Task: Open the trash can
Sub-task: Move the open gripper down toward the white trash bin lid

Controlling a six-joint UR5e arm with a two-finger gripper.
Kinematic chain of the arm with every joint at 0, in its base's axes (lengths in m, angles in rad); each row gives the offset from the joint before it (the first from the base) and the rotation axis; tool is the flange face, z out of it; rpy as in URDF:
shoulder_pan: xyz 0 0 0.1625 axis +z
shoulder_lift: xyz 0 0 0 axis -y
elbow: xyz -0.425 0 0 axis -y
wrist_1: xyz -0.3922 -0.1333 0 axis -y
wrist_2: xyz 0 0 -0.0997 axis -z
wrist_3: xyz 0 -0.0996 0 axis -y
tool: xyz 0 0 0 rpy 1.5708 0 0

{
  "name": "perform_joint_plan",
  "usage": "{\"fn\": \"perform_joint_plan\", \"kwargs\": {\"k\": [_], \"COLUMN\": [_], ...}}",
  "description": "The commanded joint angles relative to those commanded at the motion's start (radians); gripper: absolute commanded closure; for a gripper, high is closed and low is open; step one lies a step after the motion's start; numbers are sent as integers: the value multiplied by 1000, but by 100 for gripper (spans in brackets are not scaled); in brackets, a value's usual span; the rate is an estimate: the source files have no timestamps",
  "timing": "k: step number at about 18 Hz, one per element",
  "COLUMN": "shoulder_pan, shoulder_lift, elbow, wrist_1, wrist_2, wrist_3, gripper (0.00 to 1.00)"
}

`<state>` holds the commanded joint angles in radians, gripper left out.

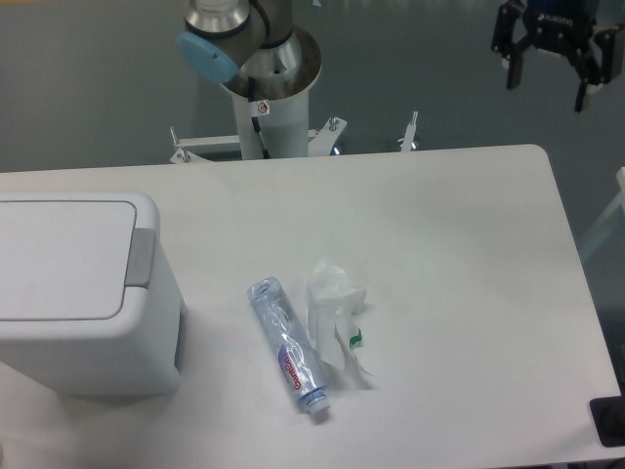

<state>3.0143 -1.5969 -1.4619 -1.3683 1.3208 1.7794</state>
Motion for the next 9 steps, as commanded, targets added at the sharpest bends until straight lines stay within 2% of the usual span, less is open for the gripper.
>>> {"fn": "perform_joint_plan", "kwargs": {"k": [4, 7, 9], "shoulder_pan": [-21, -83, -145], "shoulder_lift": [3, 0, -11], "elbow": [0, 0, -2], "wrist_1": [-2, 3, 43], "wrist_2": [8, 3, 6], "wrist_3": [-37, -217, -415], "gripper": [0, 0, 0]}}
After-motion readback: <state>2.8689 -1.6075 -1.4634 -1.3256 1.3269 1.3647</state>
